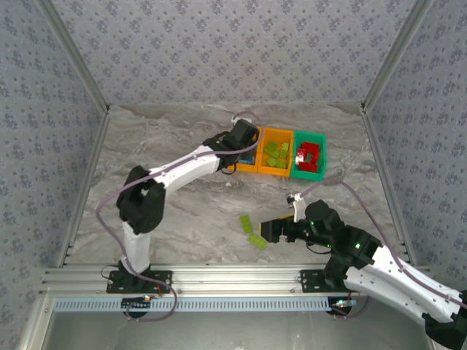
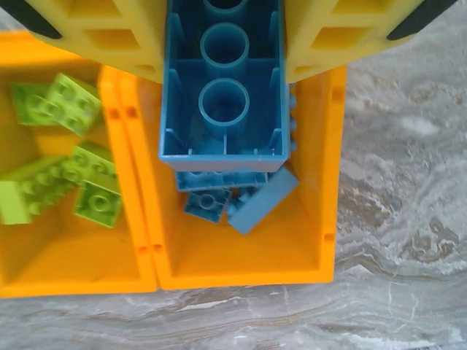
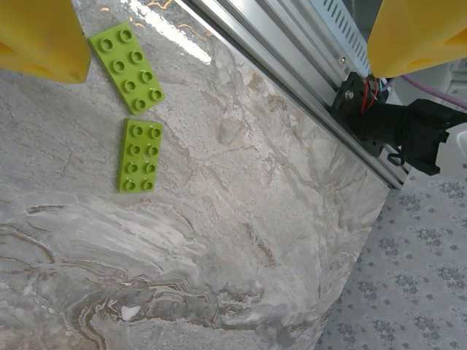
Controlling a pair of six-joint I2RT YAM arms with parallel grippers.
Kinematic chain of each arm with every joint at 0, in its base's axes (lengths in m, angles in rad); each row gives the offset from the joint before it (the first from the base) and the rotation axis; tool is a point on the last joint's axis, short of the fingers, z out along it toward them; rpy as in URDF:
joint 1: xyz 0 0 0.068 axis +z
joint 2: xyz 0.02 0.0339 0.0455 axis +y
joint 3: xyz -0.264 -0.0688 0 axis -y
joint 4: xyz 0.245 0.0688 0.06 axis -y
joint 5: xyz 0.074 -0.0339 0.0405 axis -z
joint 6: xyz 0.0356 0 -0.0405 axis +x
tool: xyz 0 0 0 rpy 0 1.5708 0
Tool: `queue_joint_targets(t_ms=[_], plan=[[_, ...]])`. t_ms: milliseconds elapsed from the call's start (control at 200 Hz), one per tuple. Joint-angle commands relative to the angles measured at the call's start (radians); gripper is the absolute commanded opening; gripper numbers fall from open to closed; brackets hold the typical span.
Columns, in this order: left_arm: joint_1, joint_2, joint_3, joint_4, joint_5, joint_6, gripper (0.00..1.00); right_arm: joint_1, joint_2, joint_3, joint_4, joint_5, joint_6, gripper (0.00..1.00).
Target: Sort the legos into containers by color
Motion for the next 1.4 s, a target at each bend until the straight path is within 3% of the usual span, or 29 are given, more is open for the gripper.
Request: queue_joint_targets(t_ms=[0, 140, 350, 460, 685, 839, 1004, 1119, 1254, 1394], plan=[[0.028, 0.068, 0.109, -0.043, -0.096, 0.069, 0.38, -0.004, -0.014, -0.003, -0.025, 0.015, 0.017, 1.00], [0.045, 0.119, 0.177, -0.067, -0.083, 0.089, 0.50, -0.004, -0.028, -0.002, -0.047, 0.018, 0.015, 1.00], [0.042, 0.035, 0.141, -0.073, 0.004, 0.078, 0.55, -0.007, -0.032, -0.004, -0.021, 0.018, 0.020, 1.00], [0.028, -0.118, 0.019, -0.035, 0.073, 0.037, 0.54, -0.010, -0.028, -0.003, -0.020, 0.035, 0.015, 1.00], [-0.065, -0.586, -0.426, 0.087, 0.177, 0.014, 0.54, -0.017, 0.026, 0.006, -0.061, 0.119, 0.014, 1.00], [-0.129, -0.915, -0.661, 0.050, 0.279, 0.110, 0.57, 0.005, 0.206, 0.050, -0.034, 0.116, -0.017, 0.99], [-0.151, -1.167, -0.760, -0.204, 0.422, 0.304, 0.71, 0.074, 0.468, 0.154, -0.017, 0.205, -0.063, 0.99], [-0.152, -1.281, -0.784, -0.359, 0.444, 0.393, 0.81, 0.099, 0.650, 0.215, 0.021, 0.263, -0.122, 0.99], [-0.152, -1.395, -0.878, -0.329, 0.433, 0.436, 0.99, 0.101, 0.843, 0.261, 0.063, 0.332, -0.131, 0.96], [-0.145, -1.454, -0.957, -0.277, 0.445, 0.446, 0.99, 0.115, 0.987, 0.328, 0.063, 0.320, -0.133, 0.89]])
